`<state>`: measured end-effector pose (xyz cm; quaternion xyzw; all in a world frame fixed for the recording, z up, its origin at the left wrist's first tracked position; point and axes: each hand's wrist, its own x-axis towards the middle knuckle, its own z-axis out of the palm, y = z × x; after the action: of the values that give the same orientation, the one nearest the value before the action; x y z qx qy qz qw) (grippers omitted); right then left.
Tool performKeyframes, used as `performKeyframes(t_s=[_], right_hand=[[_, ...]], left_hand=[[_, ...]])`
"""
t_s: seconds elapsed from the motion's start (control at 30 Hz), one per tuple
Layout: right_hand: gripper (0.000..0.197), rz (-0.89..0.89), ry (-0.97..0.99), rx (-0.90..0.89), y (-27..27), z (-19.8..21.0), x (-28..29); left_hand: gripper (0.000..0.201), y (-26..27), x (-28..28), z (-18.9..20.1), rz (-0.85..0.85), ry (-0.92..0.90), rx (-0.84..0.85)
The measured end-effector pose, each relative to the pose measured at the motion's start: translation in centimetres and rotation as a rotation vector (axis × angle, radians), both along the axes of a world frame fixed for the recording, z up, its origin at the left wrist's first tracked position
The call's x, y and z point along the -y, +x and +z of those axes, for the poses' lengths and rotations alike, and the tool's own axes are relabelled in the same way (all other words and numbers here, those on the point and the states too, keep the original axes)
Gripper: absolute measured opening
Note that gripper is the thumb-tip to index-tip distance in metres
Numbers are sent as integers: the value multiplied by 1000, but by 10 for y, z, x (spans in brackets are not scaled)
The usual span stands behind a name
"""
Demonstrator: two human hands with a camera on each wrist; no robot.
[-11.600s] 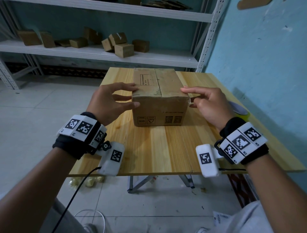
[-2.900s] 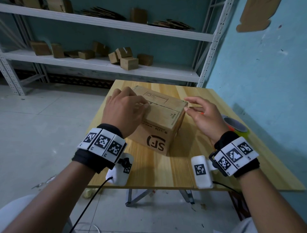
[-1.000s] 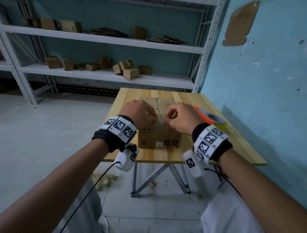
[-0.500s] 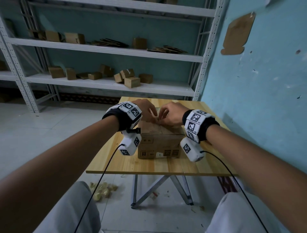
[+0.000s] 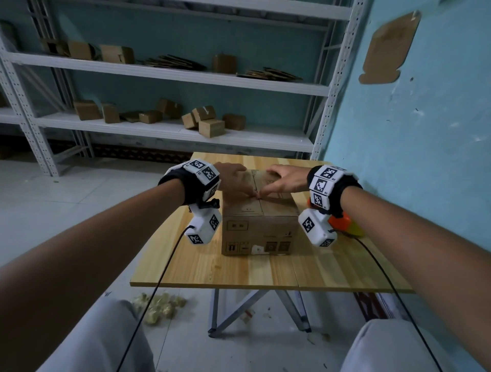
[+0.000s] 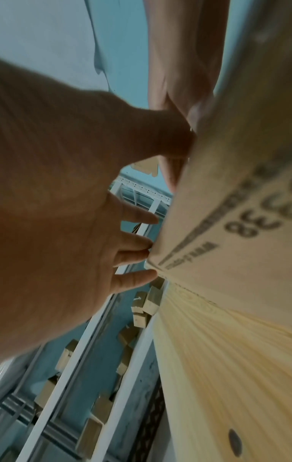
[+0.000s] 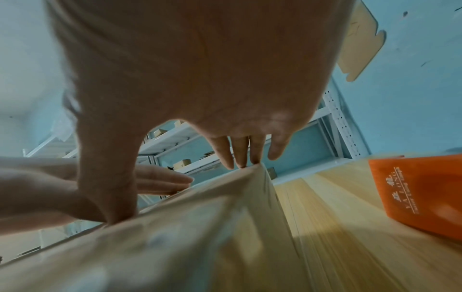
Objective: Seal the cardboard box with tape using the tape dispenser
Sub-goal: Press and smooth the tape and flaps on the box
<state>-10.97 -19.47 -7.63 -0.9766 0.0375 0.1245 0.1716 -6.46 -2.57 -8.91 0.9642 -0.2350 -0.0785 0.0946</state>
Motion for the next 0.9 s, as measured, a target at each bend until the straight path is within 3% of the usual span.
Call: performKeyframes(t_s=[0.2,0.47,0.67,0.9], right_hand=[[79,61,-22,-12,-5,2,1],[100,116,-266,-6,-27,13,-9],[99,104,-330,20,-32,12,-10],[81,95,-313,77,-29,10,-10]], left_hand=[[92,1,-5,3,-13,29,17],[93,-12,-10,9,-46,48,8],[83,-20,-12,10,-68,31,33],[63,-18,-13,8,-87,-31,63]])
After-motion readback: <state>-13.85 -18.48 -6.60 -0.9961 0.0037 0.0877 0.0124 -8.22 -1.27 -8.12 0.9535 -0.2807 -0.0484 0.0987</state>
